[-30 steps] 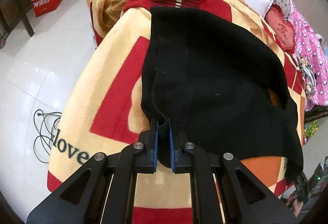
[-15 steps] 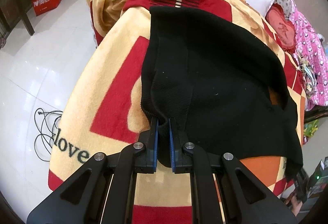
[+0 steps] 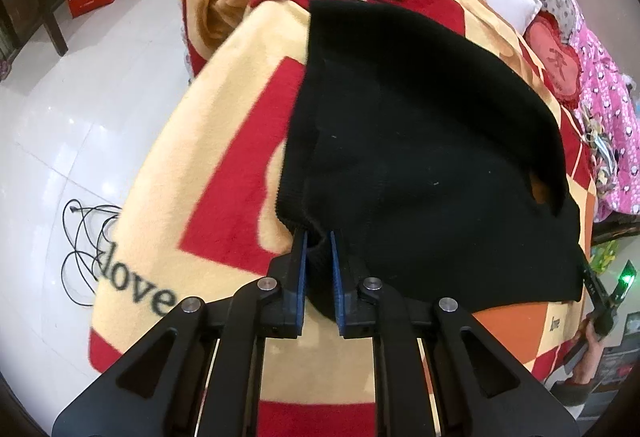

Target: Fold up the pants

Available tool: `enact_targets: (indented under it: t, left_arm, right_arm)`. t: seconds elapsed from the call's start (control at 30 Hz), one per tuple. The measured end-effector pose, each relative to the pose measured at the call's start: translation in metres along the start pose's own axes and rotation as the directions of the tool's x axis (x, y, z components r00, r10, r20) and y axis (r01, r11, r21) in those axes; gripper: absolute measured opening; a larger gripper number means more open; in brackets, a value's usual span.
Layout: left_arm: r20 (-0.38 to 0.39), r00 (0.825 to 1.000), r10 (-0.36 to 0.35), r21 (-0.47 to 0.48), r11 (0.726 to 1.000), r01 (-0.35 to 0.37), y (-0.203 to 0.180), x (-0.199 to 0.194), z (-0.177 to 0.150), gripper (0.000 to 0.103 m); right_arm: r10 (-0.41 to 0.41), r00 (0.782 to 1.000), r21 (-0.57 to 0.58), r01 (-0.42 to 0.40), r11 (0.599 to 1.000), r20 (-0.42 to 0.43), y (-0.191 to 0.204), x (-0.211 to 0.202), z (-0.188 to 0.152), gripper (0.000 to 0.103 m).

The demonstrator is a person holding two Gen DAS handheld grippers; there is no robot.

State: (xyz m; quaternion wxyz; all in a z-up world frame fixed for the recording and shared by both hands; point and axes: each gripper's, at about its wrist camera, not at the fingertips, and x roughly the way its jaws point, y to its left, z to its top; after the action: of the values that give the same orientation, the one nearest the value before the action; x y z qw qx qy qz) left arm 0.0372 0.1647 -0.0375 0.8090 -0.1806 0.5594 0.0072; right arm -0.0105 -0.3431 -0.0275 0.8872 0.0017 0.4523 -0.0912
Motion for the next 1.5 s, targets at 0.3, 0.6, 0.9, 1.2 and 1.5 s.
enact_targets:
  t: [0.3, 0.6, 0.9, 1.2, 1.5]
  left_arm:
    - [0.121, 0.993, -0.004, 0.048, 0.999, -0.002, -0.014, -0.048, -0.011, 0.01]
    - [0.021, 0.996, -0.089, 0.091, 0.992, 0.087, -0.038, 0.015, -0.019, 0.039]
    - [0.083, 0.978, -0.192, 0.004, 0.981, 0.192, -0.025, -0.009, 0.024, 0.06]
    - [0.161, 0.947, -0.28, -0.158, 0.939, 0.304, -0.017, 0.002, 0.094, 0.072]
    - [0.135, 0.935, -0.327, -0.176, 0.921, 0.348, -0.027, 0.031, 0.118, 0.069]
  right_arm:
    - [0.42, 0.905, -0.037, -0.419, 0.907, 0.062, 0.072, -0.046, 0.002, 0.034]
    - [0.437, 0.897, -0.22, -0.439, 0.871, -0.062, 0.161, -0.005, 0.002, 0.035]
    - [0.587, 0.804, -0.441, -0.495, 0.749, 0.093, 0.245, -0.053, 0.059, 0.056]
    - [0.54, 0.841, -0.587, -0.42, 0.693, 0.037, 0.325, -0.006, 0.096, 0.056]
    - [0.666, 0.746, -0.482, -0.585, 0.652, -0.004, 0.32, -0.012, 0.105, 0.009]
